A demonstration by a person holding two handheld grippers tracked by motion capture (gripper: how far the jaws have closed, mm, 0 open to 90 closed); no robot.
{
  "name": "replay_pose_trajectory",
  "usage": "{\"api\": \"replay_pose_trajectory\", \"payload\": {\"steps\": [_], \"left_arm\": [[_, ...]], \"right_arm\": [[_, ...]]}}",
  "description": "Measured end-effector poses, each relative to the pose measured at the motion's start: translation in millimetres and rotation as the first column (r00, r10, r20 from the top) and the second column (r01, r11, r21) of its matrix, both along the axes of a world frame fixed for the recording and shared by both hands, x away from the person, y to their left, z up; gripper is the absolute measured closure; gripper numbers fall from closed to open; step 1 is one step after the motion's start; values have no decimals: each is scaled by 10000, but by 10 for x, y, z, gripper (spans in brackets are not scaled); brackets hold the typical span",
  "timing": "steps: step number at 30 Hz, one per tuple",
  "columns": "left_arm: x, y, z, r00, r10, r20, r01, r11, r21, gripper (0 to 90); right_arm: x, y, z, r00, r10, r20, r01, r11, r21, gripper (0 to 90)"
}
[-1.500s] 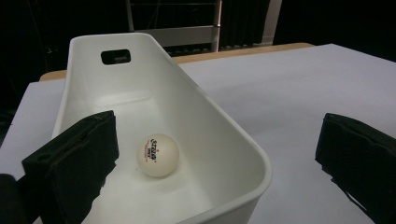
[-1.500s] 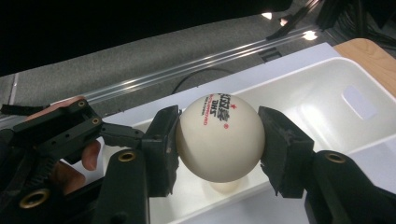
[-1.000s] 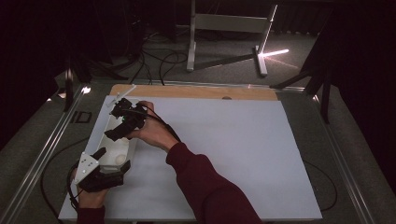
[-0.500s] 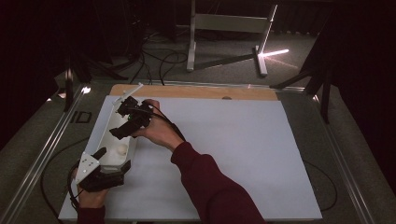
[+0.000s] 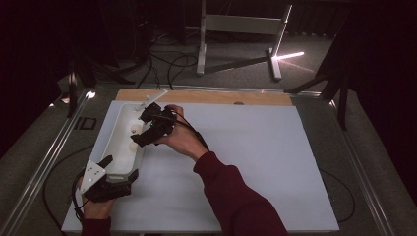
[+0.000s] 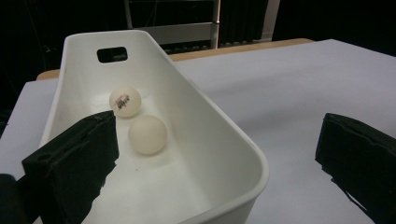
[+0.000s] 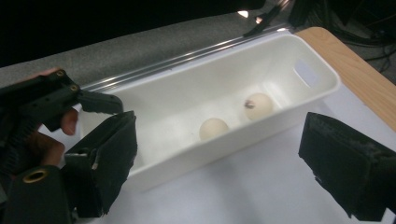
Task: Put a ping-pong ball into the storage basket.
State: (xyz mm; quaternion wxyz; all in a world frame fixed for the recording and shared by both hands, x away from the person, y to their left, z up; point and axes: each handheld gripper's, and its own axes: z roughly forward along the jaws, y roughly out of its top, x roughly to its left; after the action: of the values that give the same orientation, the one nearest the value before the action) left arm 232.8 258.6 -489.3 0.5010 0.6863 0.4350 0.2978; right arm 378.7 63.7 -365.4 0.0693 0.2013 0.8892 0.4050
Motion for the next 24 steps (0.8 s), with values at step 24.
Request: {"api": "replay_pose_trajectory", "payload": {"steps": [24], "left_arm": [[-2, -2, -1, 10000, 35, -68, -35, 10000, -7, 0]], "right_arm": [[-96, -622, -227, 9962, -768, 421, 789, 9956, -497, 112]]}}
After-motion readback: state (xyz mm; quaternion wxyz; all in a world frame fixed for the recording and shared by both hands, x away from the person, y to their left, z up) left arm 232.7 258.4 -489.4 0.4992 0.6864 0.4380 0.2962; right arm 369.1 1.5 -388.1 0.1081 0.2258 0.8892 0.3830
